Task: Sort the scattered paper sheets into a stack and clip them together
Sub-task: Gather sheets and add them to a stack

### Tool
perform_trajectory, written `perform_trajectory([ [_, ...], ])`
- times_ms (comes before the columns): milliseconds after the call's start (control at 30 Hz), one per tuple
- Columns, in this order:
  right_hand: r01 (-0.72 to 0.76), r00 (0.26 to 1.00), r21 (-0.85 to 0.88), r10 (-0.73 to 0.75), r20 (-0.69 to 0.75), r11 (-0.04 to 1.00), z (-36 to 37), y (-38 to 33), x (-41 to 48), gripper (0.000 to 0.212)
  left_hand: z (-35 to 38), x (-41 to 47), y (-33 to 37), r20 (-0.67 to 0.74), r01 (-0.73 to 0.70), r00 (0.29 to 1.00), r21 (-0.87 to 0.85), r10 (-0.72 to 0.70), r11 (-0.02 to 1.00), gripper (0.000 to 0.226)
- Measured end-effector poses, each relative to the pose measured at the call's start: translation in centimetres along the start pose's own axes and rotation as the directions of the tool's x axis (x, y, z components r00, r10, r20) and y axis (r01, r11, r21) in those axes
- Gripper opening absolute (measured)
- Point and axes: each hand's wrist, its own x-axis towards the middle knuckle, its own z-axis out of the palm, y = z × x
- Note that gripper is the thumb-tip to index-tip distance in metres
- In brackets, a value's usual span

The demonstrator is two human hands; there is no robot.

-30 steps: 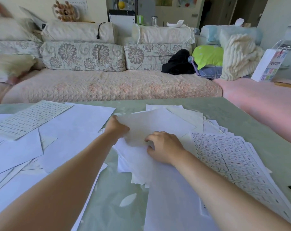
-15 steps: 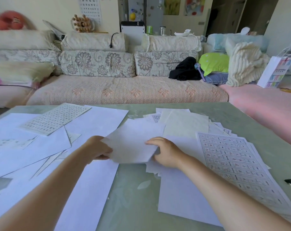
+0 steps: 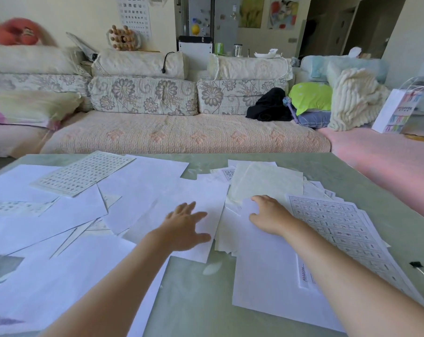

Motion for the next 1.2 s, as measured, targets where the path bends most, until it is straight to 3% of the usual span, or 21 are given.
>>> perform_trajectory([
  [100,-0.004,0.999,-0.146,-0.003,-0.045,0.989,0.3,0.6,1.4,0.06,0.9,0.3,0.5,0.157,0.014,0.987,0.041,-0.02,0.999,0.076],
  [167,0.006,0.995,-0.26,-0.032,-0.095,0.966,0.6,0.7,2.0,0.057,0.3,0.2,0.1,0.14,-0.002,0.99,0.051,-0.005,0.999,0.069],
  [267,0.018,0.988,-0.324,-0.068,-0.141,0.946,1.2,0.6,2.7,0.057,-0.8,0.1,-0.3,0.11,-0.008,0.994,-0.111,0.02,0.994,0.046],
  [333,0.015,0.985,-0.283,-0.062,-0.16,0.959,1.4,0.4,3.0,0.053,-0.6,0.1,-0.1,0.062,-0.042,0.997,-0.148,0.052,0.988,0.039],
  [567,0.028,0.977,-0.229,-0.075,-0.199,0.973,1.6,0.0,3.5,0.047,2.5,2.2,4.1,-0.194,-0.162,0.971,-0.096,0.141,0.982,0.052],
  [733,0.031,0.945,-0.053,-0.047,-0.325,0.998,-0.4,-0.5,3.4,0.012,2.9,3.4,7.1,-0.173,-0.073,0.984,-0.116,0.052,0.991,0.072],
  [800,0.069,0.916,0.092,-0.027,-0.4,0.993,-1.4,-0.9,3.2,0.019,2.5,3.6,7.6,-0.144,-0.044,0.99,-0.217,0.013,0.975,0.077],
  [867,0.154,0.893,0.252,-0.025,-0.449,0.955,-2.2,-1.3,3.3,0.014,2.1,3.8,7.7,-0.106,-0.035,0.994,-0.527,-0.024,0.849,0.07],
  [933,0.203,0.897,0.32,-0.045,-0.44,0.925,-2.5,-1.7,3.3,0.018,1.5,3.8,7.8,-0.07,-0.017,0.996,-0.783,-0.06,0.622,0.047],
  [1033,0.2,0.92,0.181,-0.121,-0.373,0.963,-2.3,-2.0,3.0,0.048,0.2,3.4,7.5,-0.006,0.052,0.992,-0.89,-0.126,0.452,0.022],
  [1133,0.109,0.968,0.068,-0.09,-0.235,0.992,-1.5,-1.9,2.4,0.063,-0.2,2.8,6.1,0.169,0.173,0.984,-0.979,-0.049,0.104,0.021],
  [1200,0.049,0.989,0.053,-0.041,-0.145,0.997,-1.0,-1.4,1.8,0.063,-0.2,2.4,4.7,0.239,0.238,0.971,-0.971,-0.021,-0.023,0.023],
])
